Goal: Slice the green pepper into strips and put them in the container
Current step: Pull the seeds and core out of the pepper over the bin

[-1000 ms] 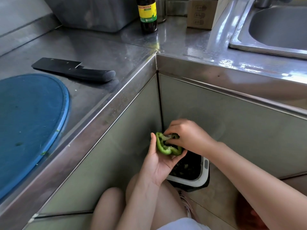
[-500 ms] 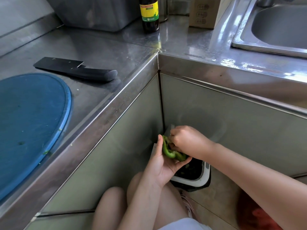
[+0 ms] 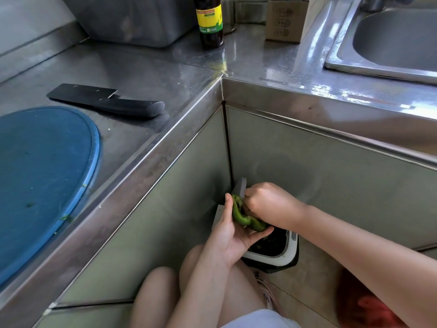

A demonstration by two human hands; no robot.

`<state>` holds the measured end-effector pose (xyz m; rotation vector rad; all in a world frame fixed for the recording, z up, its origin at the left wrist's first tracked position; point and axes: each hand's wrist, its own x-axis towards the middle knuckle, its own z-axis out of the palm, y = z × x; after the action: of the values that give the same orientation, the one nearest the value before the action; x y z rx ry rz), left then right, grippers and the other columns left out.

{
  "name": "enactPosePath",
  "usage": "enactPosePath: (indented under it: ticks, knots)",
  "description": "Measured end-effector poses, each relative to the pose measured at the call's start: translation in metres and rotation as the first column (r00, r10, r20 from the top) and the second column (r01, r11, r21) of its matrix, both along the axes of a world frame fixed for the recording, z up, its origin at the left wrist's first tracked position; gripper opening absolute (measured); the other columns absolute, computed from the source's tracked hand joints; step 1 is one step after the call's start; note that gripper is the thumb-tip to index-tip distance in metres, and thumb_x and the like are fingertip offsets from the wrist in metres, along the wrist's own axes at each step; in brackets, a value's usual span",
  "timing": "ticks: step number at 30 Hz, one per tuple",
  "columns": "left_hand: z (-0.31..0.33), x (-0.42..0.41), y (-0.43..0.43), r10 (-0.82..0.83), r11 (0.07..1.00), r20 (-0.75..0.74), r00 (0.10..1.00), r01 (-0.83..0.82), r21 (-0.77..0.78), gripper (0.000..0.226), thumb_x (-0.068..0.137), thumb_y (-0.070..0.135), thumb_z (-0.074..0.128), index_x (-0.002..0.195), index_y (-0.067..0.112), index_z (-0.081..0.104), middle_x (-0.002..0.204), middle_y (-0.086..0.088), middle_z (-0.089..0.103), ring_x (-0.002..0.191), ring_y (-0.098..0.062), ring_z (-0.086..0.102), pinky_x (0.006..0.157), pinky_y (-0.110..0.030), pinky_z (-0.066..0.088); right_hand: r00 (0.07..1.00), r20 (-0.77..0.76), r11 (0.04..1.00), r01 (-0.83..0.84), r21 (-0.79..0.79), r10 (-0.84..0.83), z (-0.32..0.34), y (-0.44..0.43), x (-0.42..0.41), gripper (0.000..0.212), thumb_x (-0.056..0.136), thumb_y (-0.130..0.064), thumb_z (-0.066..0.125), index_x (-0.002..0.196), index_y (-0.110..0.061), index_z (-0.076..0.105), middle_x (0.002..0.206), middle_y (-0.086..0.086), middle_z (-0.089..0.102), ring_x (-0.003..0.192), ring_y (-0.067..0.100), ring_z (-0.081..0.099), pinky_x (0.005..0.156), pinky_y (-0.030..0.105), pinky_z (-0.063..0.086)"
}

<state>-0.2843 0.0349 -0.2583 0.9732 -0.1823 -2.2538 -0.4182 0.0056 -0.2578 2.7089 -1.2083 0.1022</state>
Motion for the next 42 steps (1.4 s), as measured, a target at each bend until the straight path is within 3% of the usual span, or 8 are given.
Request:
enactPosePath:
  ticks: [4, 7, 10, 15, 19, 23, 27, 42]
  knots:
    - [0.001, 0.0, 0.001, -0.02, 1.0, 0.013, 1.0, 0.02, -0.004, 0.058, 0.089, 0.055, 0.045, 0.122, 0.009, 0.058, 0.117, -0.022, 0.065, 0.107, -0.035, 0.063, 0.075, -0.05, 0.058, 0.973, 0.202, 0.987, 0.081, 0.141, -0.109, 0.0, 0.002, -0.006, 0.021, 0.064, -0.017, 0.063, 0.046, -0.009, 0.056, 0.046, -0.001, 0.045, 0.036, 0.015, 0.04, 0.036, 0.02, 0.033]
    - [0.001, 0.001, 0.002, -0.058, 0.998, 0.02, 0.998, 0.058, -0.013, 0.056, 0.09, 0.053, 0.045, 0.121, 0.009, 0.059, 0.116, -0.021, 0.066, 0.101, -0.033, 0.067, 0.071, -0.044, 0.059, 0.823, 0.486, 0.934, 0.14, 0.329, -0.295, 0.005, 0.002, -0.013, 0.025, 0.068, -0.01, 0.063, 0.049, -0.017, 0.048, 0.052, -0.008, 0.038, 0.044, 0.007, 0.034, 0.046, 0.014, 0.029]
    - [0.0, 0.002, 0.001, -0.044, 0.999, -0.018, 0.999, 0.044, 0.024, 0.059, 0.088, 0.055, 0.047, 0.117, 0.006, 0.061, 0.113, -0.021, 0.067, 0.1, -0.034, 0.067, 0.064, -0.04, 0.06, 0.695, 0.566, 0.869, 0.179, 0.461, -0.444, 0.006, 0.002, -0.02, 0.032, 0.077, -0.005, 0.064, 0.055, -0.019, 0.046, 0.057, -0.005, 0.045, 0.051, 0.008, 0.039, 0.053, 0.015, 0.03]
    - [-0.004, 0.005, -0.002, 0.007, 0.998, -0.001, 1.0, -0.007, 0.067, 0.059, 0.09, 0.056, 0.046, 0.112, 0.004, 0.062, 0.106, -0.019, 0.069, 0.098, -0.033, 0.068, 0.059, -0.038, 0.06, 0.719, 0.517, 0.859, 0.226, 0.459, -0.465, 0.006, 0.001, -0.025, 0.008, 0.083, -0.008, 0.067, 0.082, -0.012, 0.074, 0.074, -0.002, 0.062, 0.066, 0.014, 0.059, 0.064, 0.023, 0.043]
    - [-0.005, 0.004, -0.004, 0.014, 0.996, 0.029, 0.999, -0.016, 0.084, 0.062, 0.09, 0.057, 0.045, 0.122, 0.005, 0.058, 0.111, -0.02, 0.068, 0.098, -0.033, 0.068, 0.06, -0.038, 0.06, 0.676, 0.526, 0.836, 0.263, 0.481, -0.515, 0.009, 0.001, -0.023, 0.023, 0.082, 0.003, 0.059, 0.085, -0.016, 0.073, 0.083, -0.004, 0.071, 0.079, 0.012, 0.066, 0.075, 0.034, 0.052]
    - [-0.006, 0.002, -0.003, -0.005, 0.999, 0.05, 0.999, 0.004, 0.038, 0.058, 0.093, 0.056, 0.041, 0.126, 0.011, 0.057, 0.116, -0.019, 0.067, 0.102, -0.032, 0.067, 0.065, -0.039, 0.059, 0.702, 0.503, 0.824, 0.217, 0.524, -0.505, 0.019, 0.006, -0.014, 0.017, 0.087, -0.025, 0.063, 0.102, -0.021, 0.071, 0.089, -0.008, 0.071, 0.082, 0.005, 0.065, 0.076, 0.023, 0.051]
    - [-0.005, 0.0, -0.001, 0.001, 1.0, 0.084, 0.996, 0.001, -0.03, 0.054, 0.093, 0.053, 0.042, 0.125, 0.013, 0.057, 0.119, -0.018, 0.065, 0.105, -0.033, 0.065, 0.07, -0.043, 0.058, 0.739, 0.47, 0.835, 0.227, 0.501, -0.483, 0.021, 0.009, -0.002, 0.018, 0.08, -0.037, 0.07, 0.085, -0.02, 0.073, 0.075, -0.012, 0.058, 0.069, 0.007, 0.057, 0.065, 0.028, 0.047]
    - [0.0, -0.002, 0.006, -0.011, 0.999, 0.088, 0.996, 0.015, -0.046, 0.049, 0.093, 0.05, 0.043, 0.117, 0.012, 0.06, 0.114, -0.019, 0.067, 0.109, -0.036, 0.062, 0.08, -0.052, 0.055, 0.897, 0.217, 0.868, 0.271, 0.415, -0.384, 0.014, 0.007, 0.014, 0.012, 0.068, -0.01, 0.064, 0.061, -0.001, 0.064, 0.075, 0.031, 0.063, 0.047, 0.032, 0.058, 0.048, 0.025, 0.035]
